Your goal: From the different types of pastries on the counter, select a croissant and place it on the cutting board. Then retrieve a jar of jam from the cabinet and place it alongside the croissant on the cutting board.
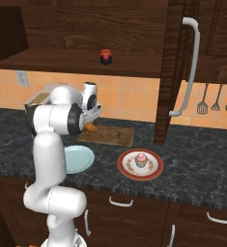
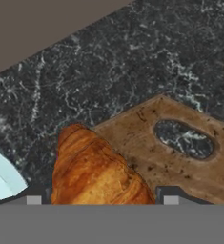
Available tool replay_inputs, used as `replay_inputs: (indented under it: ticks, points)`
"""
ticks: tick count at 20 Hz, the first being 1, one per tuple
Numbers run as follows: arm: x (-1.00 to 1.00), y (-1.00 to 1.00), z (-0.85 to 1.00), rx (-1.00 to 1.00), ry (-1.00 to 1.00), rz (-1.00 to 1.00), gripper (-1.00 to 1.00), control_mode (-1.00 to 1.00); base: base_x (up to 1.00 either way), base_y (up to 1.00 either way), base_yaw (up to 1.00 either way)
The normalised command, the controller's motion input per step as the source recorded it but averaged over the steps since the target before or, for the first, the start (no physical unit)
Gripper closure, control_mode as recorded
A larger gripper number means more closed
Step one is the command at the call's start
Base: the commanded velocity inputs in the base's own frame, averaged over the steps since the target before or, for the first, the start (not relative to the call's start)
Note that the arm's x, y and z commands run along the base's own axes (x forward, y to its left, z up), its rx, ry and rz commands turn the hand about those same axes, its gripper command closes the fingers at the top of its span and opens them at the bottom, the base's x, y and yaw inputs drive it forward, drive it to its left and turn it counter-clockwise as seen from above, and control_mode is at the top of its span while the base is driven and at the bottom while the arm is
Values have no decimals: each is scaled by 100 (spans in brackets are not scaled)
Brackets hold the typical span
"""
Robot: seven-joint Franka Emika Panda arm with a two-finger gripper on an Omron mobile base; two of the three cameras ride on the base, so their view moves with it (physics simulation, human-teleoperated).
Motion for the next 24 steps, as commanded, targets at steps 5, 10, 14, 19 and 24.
replay_inputs:
  ticks: [5,10,14,19,24]
  points:
    - [17,-3,-23,0,-4,0,100,-100,0,0,0]
    - [22,-2,-26,-1,-5,0,100,-100,0,0,0]
    - [12,0,-22,0,-6,0,100,-100,0,0,0]
    - [13,-3,-32,0,-4,0,100,-100,0,0,0]
    - [12,-5,-26,0,-5,0,100,-100,0,0,0]
